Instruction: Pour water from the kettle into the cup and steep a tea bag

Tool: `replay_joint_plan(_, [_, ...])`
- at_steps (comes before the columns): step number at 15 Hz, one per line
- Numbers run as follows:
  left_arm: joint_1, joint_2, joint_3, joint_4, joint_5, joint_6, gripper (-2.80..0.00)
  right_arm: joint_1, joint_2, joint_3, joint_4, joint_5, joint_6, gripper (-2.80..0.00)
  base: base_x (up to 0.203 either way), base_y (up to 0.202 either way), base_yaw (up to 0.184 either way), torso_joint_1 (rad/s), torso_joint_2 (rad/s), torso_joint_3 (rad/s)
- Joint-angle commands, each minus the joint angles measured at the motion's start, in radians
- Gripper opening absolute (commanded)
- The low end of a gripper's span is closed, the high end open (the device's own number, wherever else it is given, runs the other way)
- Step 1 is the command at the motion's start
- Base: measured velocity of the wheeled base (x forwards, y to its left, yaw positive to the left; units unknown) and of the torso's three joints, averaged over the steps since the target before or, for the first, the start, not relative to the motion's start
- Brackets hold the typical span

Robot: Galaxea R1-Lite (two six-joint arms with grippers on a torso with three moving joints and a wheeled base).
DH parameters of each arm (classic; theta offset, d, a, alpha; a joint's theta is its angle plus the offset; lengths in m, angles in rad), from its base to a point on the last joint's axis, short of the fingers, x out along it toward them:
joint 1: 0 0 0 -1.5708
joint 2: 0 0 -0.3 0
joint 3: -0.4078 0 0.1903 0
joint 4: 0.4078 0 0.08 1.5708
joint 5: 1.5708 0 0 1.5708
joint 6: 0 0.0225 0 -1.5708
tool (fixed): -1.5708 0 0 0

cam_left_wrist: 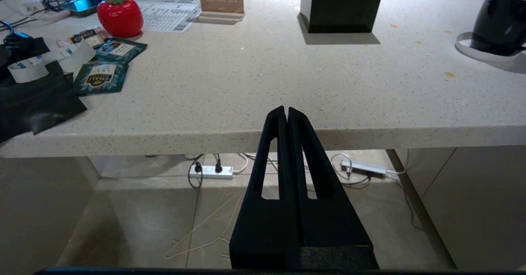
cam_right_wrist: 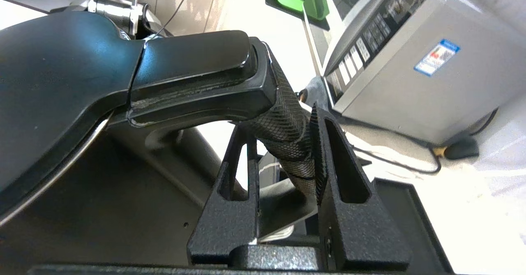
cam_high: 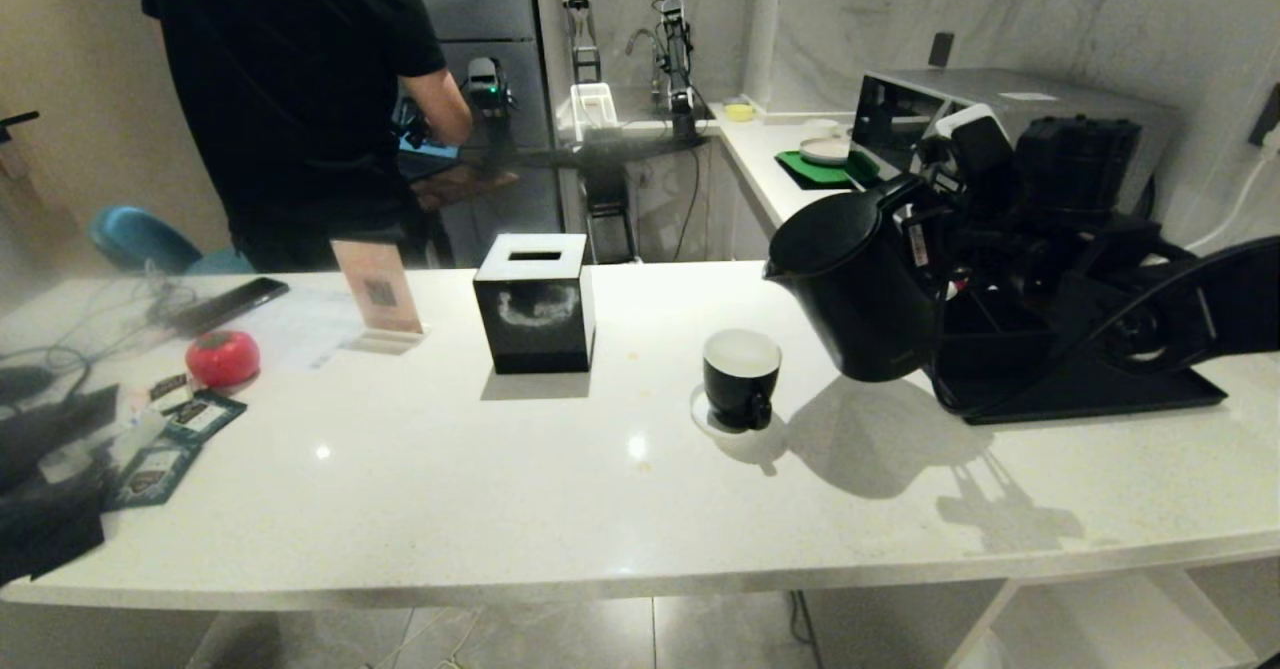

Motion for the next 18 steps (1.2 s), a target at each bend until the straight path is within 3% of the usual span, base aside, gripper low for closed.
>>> replay_joint_plan(1, [0.0, 0.0, 0.0, 0.0, 0.0, 0.0, -2.8, -0.007, -0.028, 0.025, -0.002, -0.001, 0.009, -2.8, 0.0, 0.0, 0.0, 0.0, 0.0, 0.0])
replay_joint_plan(12, [0.0, 0.0, 0.0, 0.0, 0.0, 0.0, -2.8, -0.09, -0.16, 0.17, -0.004, 0.0, 0.105, -2.8, 0.0, 0.0, 0.0, 0.0, 0.0, 0.0])
replay_joint_plan(18, [0.0, 0.0, 0.0, 0.0, 0.0, 0.0, -2.8, -0.099, -0.179, 0.194, -0.003, -0.001, 0.201, -2.8, 0.0, 0.0, 0.0, 0.0, 0.0, 0.0])
